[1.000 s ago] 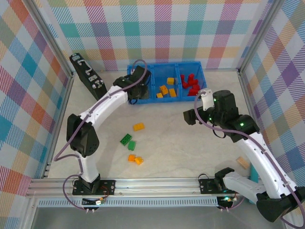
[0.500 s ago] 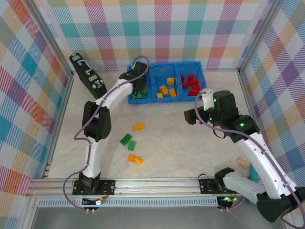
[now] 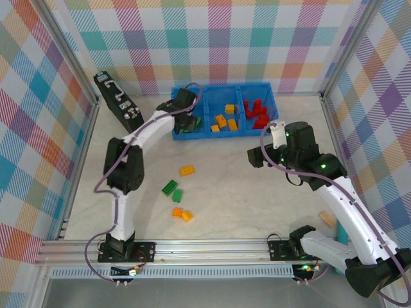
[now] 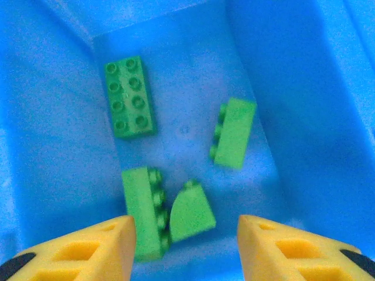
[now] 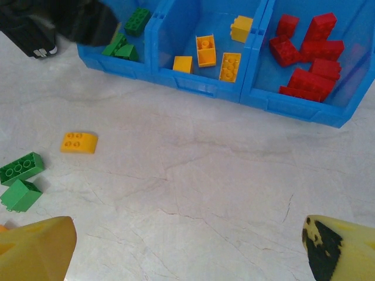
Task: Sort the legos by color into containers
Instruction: Place the lego in the container, then pick up the lego from the center of the table.
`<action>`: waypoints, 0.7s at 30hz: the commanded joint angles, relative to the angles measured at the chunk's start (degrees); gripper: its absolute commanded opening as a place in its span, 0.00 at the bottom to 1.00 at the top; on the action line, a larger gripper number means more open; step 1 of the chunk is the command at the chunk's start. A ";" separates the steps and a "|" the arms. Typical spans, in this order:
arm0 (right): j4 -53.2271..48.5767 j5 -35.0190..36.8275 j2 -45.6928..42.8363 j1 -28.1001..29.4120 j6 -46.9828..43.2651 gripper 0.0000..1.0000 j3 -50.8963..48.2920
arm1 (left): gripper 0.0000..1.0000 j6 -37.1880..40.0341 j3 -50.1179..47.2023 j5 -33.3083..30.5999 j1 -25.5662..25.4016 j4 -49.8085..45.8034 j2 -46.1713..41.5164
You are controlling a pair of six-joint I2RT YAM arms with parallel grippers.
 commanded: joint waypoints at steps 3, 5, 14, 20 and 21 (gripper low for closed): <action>3.07 -1.07 0.31 -0.19 -0.48 0.99 -0.01 | 0.53 16.92 -18.45 -1.18 -0.47 0.49 -16.19; 3.22 -1.81 0.73 -0.23 -0.87 0.99 0.42 | 0.53 18.42 -23.40 3.39 0.00 -0.80 -19.97; 3.39 -3.44 2.95 -0.23 0.04 0.99 1.77 | 0.49 24.75 -30.89 13.78 -2.56 -1.79 -19.87; 2.76 -3.14 2.92 -0.23 0.24 0.99 2.11 | 0.48 25.38 -31.91 17.79 -4.15 3.01 -15.80; 2.60 -3.07 2.89 -0.23 0.23 0.99 2.11 | 0.48 25.55 -32.04 17.71 -4.58 3.77 -15.31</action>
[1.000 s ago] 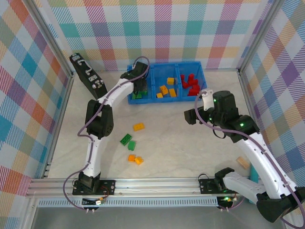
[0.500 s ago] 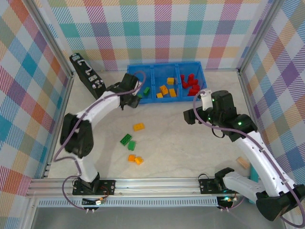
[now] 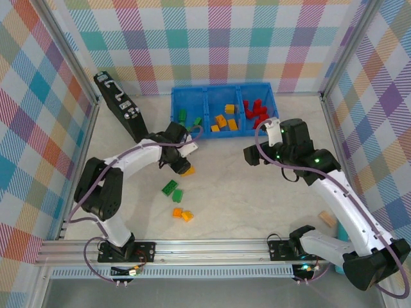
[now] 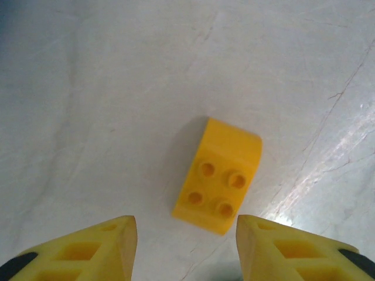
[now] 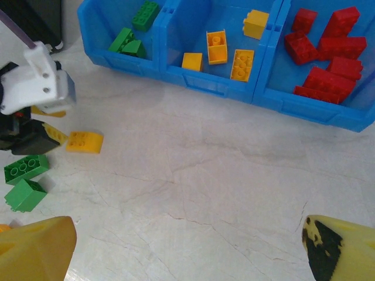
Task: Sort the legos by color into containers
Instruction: Pick up the lego from the center of the table.
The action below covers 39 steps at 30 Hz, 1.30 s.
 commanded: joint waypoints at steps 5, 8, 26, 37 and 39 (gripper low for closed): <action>-0.08 -0.61 0.24 -0.23 0.26 0.99 2.07 | 0.49 2.79 -0.21 2.36 -2.57 3.41 3.89; -0.18 -0.52 0.63 -0.22 0.37 0.99 2.18 | 0.49 3.26 0.27 1.25 -2.69 3.66 5.92; -1.06 0.10 4.10 -0.23 0.73 0.99 4.44 | 0.42 5.57 3.27 -2.53 -2.60 2.59 13.59; -0.13 1.15 5.34 -0.23 0.20 0.99 4.72 | 0.26 1.44 8.03 -2.47 -3.92 -1.35 11.70; 0.15 1.44 5.08 -0.23 0.20 0.99 4.37 | 0.25 0.80 13.05 -1.80 -5.44 -3.52 11.64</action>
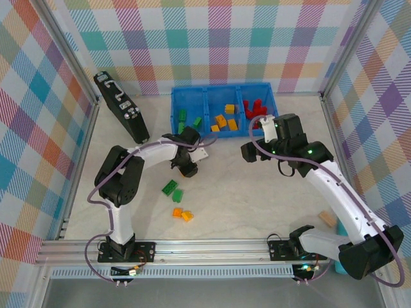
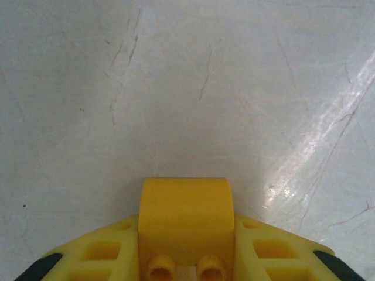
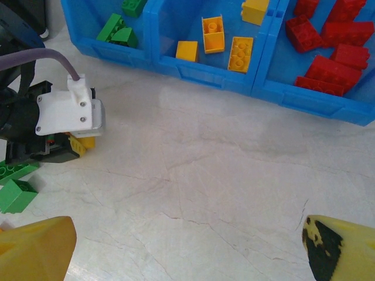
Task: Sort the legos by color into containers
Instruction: Pick up the lego from the center of the table, then place the lego in the container.
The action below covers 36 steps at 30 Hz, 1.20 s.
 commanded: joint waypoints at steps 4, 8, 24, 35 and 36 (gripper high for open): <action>1.42 0.61 -0.88 -0.19 0.70 0.99 0.89 | 0.27 -3.79 17.75 -0.94 -4.82 -2.60 3.08; 1.20 -0.12 -1.64 -0.23 1.00 0.99 -0.04 | 0.26 -6.52 30.20 -3.41 -5.12 -2.62 9.07; 0.89 -0.87 -6.17 -0.23 4.85 0.99 -5.37 | 0.22 -11.17 53.94 -21.42 -4.23 7.46 28.49; 2.40 -1.30 -5.95 -0.23 4.56 0.99 -6.59 | 0.26 -10.30 49.13 -23.33 -4.22 16.00 27.60; 2.55 -1.58 -5.75 -0.23 4.64 0.99 -6.68 | 0.26 -10.15 48.96 -23.33 -4.22 16.57 27.64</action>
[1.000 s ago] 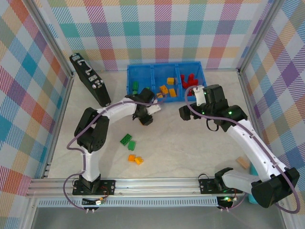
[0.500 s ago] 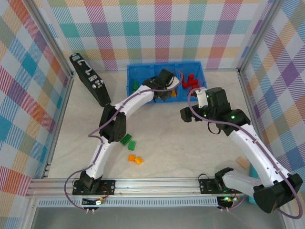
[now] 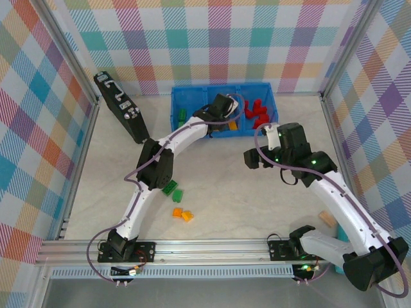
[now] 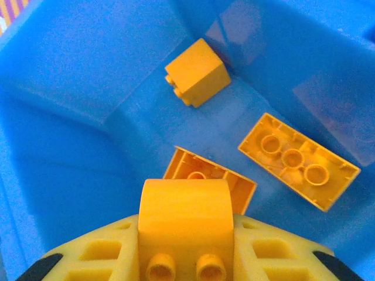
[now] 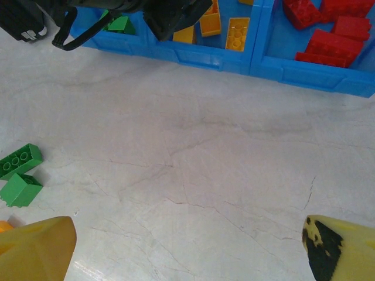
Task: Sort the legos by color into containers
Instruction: Place the lego in the container, then pick up the lego from the middle-left of the table.
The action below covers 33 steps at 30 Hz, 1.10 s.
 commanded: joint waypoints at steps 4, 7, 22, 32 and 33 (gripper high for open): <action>1.92 -1.75 0.03 -0.23 1.37 0.99 -0.50 | 0.36 0.28 -1.56 -2.39 0.28 5.91 -0.82; 1.87 -1.49 -0.18 -0.23 1.23 0.99 -0.47 | 0.47 0.24 -2.36 -1.96 0.37 6.68 -1.18; 1.28 -0.51 -1.40 -0.23 -1.50 0.99 0.51 | 0.62 -5.11 -23.20 -3.67 0.71 -0.22 -31.75; 1.51 -4.02 -0.84 -0.23 -2.36 0.99 1.37 | 0.59 -29.85 -50.64 0.28 -1.14 -30.14 -60.41; 1.56 -4.52 -0.71 -0.23 -2.06 0.99 1.31 | 0.59 -31.76 -53.40 1.36 -1.50 -31.29 -62.59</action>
